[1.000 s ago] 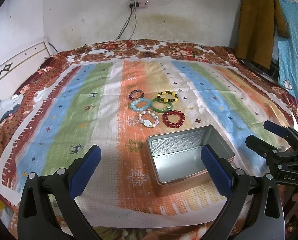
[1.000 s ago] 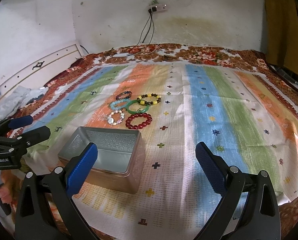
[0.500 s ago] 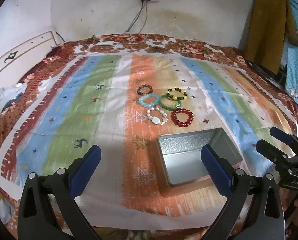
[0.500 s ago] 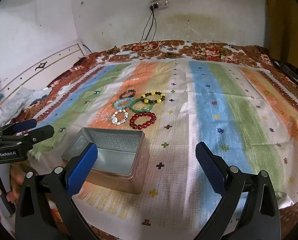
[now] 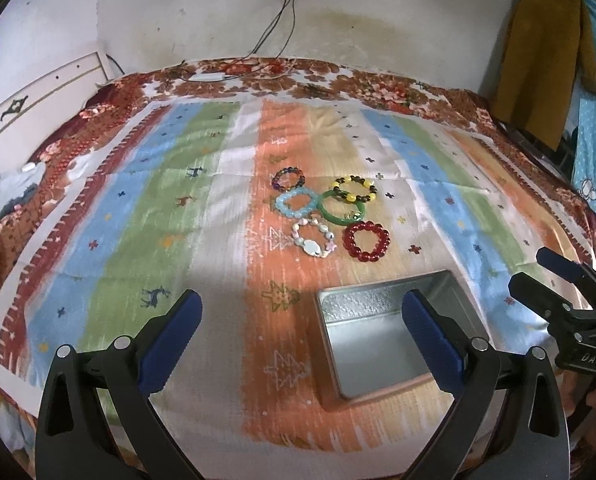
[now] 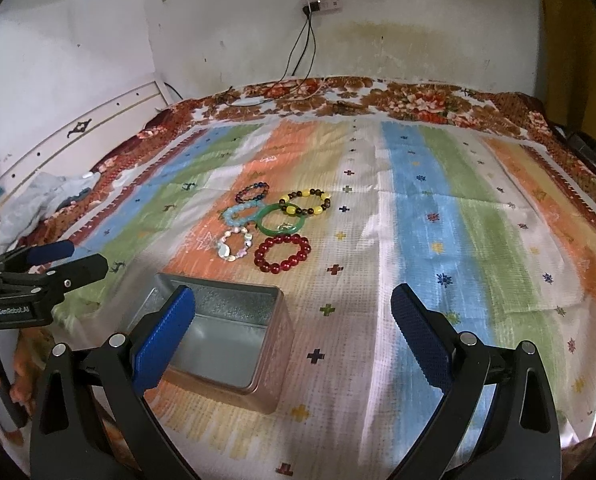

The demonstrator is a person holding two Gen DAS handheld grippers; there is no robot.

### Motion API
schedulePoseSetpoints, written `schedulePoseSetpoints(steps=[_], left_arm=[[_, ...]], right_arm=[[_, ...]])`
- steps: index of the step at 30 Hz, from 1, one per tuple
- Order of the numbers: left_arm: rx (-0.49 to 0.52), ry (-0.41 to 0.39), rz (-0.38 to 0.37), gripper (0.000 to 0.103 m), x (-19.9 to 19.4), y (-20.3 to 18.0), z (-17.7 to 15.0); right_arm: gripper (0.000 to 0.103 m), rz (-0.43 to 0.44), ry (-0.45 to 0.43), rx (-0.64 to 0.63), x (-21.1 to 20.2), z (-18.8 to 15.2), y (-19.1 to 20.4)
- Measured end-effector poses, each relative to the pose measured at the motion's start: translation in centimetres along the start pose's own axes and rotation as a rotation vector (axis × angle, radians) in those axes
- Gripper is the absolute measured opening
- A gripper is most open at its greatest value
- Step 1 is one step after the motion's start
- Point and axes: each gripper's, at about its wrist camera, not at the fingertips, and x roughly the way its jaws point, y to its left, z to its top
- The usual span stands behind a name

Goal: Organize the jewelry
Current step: 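Move both tools past the silver tin toward the bracelets, then lower left tool over white pearl bracelet while right tool nears red beaded bracelet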

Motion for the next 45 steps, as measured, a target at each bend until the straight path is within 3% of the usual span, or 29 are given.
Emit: schedulePoseSetpoints(steps=[15, 19, 45], left_arm=[[0.069, 0.093, -0.020, 0.097, 5.2, 0.1, 3.9], [0.085, 0.106, 0.014, 0.097, 6.2, 0.1, 4.6], [0.083, 0.227, 0.036, 0.097, 12.4, 0.9, 6.7]], right_arm=[[0.099, 0.001, 0.087, -0.012, 3.9, 2.8, -1.1], [0.099, -0.003, 0.101, -0.017, 4.8, 3.4, -1.1], [0.099, -0.014, 0.239, -0.014, 12.1, 6.4, -2.5]])
